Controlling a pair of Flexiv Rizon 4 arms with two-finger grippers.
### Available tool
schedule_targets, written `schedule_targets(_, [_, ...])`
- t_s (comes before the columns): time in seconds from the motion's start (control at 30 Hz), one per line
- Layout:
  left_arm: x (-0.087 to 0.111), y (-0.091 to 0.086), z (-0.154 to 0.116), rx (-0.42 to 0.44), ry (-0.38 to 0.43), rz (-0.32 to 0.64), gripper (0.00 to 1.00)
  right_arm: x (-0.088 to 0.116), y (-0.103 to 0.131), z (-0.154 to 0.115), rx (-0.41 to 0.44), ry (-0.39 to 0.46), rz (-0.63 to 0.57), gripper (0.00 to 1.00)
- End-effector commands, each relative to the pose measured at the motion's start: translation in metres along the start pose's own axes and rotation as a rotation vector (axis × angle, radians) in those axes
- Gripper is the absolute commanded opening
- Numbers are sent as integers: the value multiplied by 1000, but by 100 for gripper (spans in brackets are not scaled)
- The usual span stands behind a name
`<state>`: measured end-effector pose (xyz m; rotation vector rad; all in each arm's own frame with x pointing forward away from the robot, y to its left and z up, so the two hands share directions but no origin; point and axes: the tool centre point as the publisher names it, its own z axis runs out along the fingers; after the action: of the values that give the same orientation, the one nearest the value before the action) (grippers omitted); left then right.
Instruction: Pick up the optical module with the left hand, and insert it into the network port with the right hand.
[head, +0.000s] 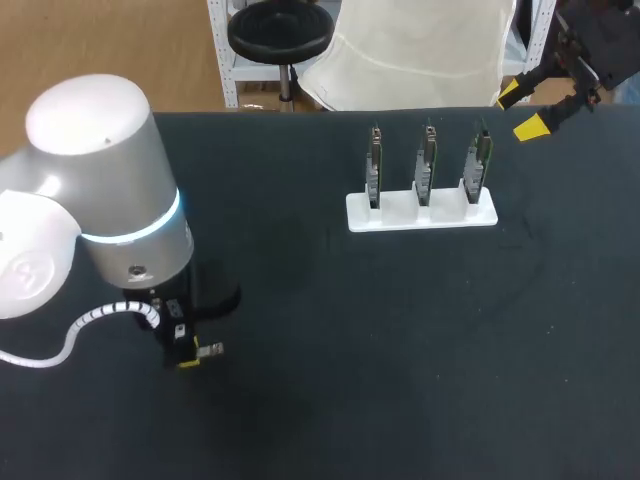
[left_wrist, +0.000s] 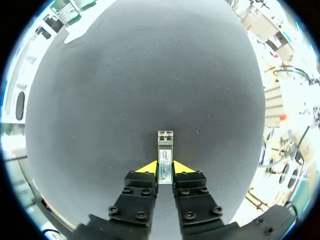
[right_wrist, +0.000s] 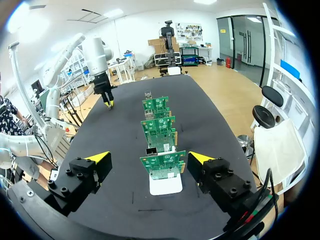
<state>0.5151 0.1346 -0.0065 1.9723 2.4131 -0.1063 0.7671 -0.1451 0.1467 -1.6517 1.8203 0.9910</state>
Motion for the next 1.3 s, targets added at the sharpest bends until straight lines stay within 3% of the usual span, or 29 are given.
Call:
schedule_targets(0.03, [1, 12, -12, -17, -36, -28, 0, 0, 3, 0, 7, 0, -1, 100])
schedule_targets(0.13, [-6, 29, -28, -58, -87, -57, 0, 0, 3, 0, 7, 0, -1, 100])
schedule_targets(0.47, [-49, 106, -94, -171, -416, -191, 0, 0, 3, 0, 7, 0, -1, 100])
schedule_targets(0.63, [-79, 131, -119, -220, -488, -134, 0, 0, 3, 0, 7, 0, -1, 100])
schedule_targets(0.83, [-113, 153, -145, -208, -659, -148, 0, 0, 3, 0, 7, 0, -1, 100])
schedule_targets(1.0, [-138, 169, -170, -250, -730, -107, 0, 0, 3, 0, 7, 0, -1, 100])
schedule_targets(1.3, [-196, 181, -207, -262, -902, -23, 0, 0, 3, 0, 7, 0, -1, 100])
